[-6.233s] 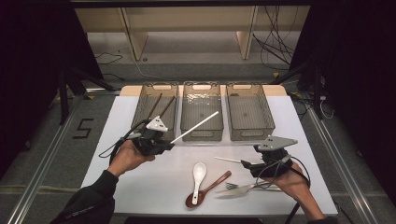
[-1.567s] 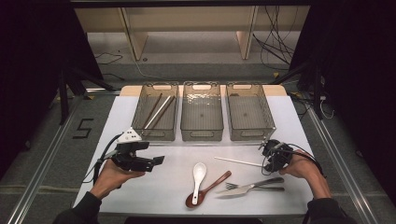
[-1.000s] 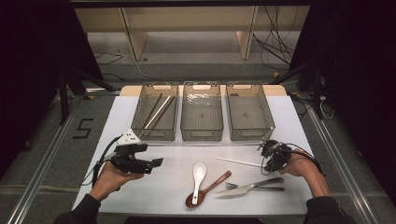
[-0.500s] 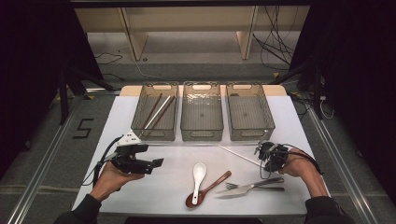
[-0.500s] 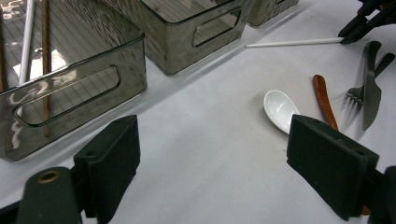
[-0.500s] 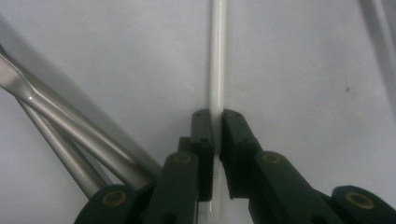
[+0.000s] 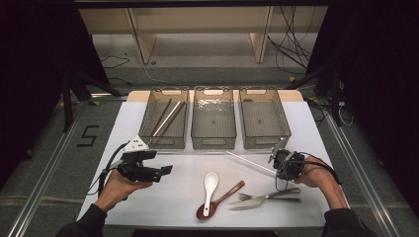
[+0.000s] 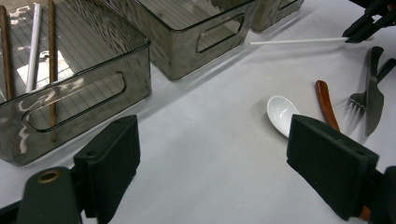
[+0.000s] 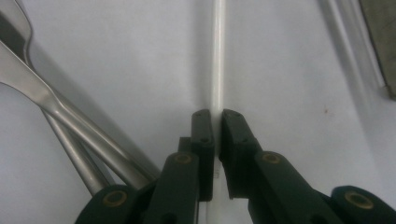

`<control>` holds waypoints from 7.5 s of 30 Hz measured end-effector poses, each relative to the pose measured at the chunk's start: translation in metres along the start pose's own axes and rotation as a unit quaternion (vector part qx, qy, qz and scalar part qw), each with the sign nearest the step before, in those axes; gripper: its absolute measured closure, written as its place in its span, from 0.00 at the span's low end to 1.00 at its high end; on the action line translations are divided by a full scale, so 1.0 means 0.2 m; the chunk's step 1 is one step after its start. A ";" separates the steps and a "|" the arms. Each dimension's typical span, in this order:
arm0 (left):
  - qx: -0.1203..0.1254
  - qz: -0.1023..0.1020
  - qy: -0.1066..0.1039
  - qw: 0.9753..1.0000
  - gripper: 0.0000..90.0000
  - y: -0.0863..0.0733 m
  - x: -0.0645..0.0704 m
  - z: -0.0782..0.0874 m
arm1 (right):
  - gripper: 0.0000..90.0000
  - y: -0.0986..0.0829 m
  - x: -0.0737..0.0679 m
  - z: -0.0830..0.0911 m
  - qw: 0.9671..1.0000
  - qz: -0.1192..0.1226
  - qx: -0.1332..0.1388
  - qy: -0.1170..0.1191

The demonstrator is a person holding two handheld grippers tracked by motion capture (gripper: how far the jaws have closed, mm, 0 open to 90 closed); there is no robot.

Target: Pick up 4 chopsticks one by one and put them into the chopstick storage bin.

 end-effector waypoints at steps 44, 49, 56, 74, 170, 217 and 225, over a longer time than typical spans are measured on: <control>-0.186 -0.141 -0.088 0.968 0.26 0.28 0.27 -0.37 | 0.94 0.28 -0.29 0.31 0.989 0.119 0.085 0.001; -0.214 -0.165 -0.098 0.958 0.31 0.27 0.30 -0.42 | 0.94 0.28 -0.32 0.34 0.988 0.128 0.089 0.006; -0.227 -0.178 -0.112 0.951 0.42 0.26 0.31 -0.45 | 0.94 0.29 -0.33 0.35 0.985 0.142 0.094 0.006; -0.266 -0.215 -0.117 0.932 0.62 0.21 0.34 -0.49 | 0.94 0.29 -0.36 0.36 0.983 0.158 0.095 0.016; -0.108 -0.011 0.019 0.994 0.94 0.31 -0.28 0.00 | 0.31 0.04 -0.27 0.33 0.929 -0.226 0.291 -0.036; -0.124 0.111 0.104 0.981 0.94 0.39 -0.69 -0.18 | 0.31 0.03 -0.29 0.33 0.929 -0.219 0.297 -0.021; -0.128 0.118 0.120 0.977 0.93 0.39 -0.71 -0.22 | 0.32 0.03 -0.29 0.33 0.929 -0.220 0.297 -0.020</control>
Point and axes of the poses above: each handheld gripper's, and its own axes: z roughly backward along the jaws, y roughly out of its top, x roughly to its right, the point moved 1 cm from there along -z, roughly forward along the jaws, and after that the axes turned 13 degrees about -y, right-handed, at the moved point
